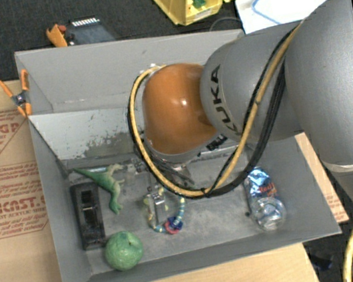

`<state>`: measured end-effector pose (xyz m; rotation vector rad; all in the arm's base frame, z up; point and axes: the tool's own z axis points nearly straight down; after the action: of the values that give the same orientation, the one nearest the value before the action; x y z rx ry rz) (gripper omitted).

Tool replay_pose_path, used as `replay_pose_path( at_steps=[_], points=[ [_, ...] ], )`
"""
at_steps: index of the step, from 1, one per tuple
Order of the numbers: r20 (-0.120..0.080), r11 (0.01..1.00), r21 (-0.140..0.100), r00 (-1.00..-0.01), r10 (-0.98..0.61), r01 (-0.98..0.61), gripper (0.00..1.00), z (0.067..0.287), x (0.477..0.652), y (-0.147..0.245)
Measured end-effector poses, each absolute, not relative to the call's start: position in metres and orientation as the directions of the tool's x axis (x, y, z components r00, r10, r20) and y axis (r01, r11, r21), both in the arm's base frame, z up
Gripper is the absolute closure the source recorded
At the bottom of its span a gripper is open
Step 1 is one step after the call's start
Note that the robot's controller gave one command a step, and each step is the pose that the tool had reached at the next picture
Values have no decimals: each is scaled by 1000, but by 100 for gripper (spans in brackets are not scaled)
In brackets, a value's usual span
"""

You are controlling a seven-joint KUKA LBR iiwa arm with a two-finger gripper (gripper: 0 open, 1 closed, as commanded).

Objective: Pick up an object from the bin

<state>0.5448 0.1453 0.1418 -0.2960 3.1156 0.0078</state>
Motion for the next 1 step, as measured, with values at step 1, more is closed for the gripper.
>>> replay_pose_path(
  at_steps=[1],
  points=[
    [-14, 994, 6, -994, -110, -110, 0, 136, 558, 138]
  ],
)
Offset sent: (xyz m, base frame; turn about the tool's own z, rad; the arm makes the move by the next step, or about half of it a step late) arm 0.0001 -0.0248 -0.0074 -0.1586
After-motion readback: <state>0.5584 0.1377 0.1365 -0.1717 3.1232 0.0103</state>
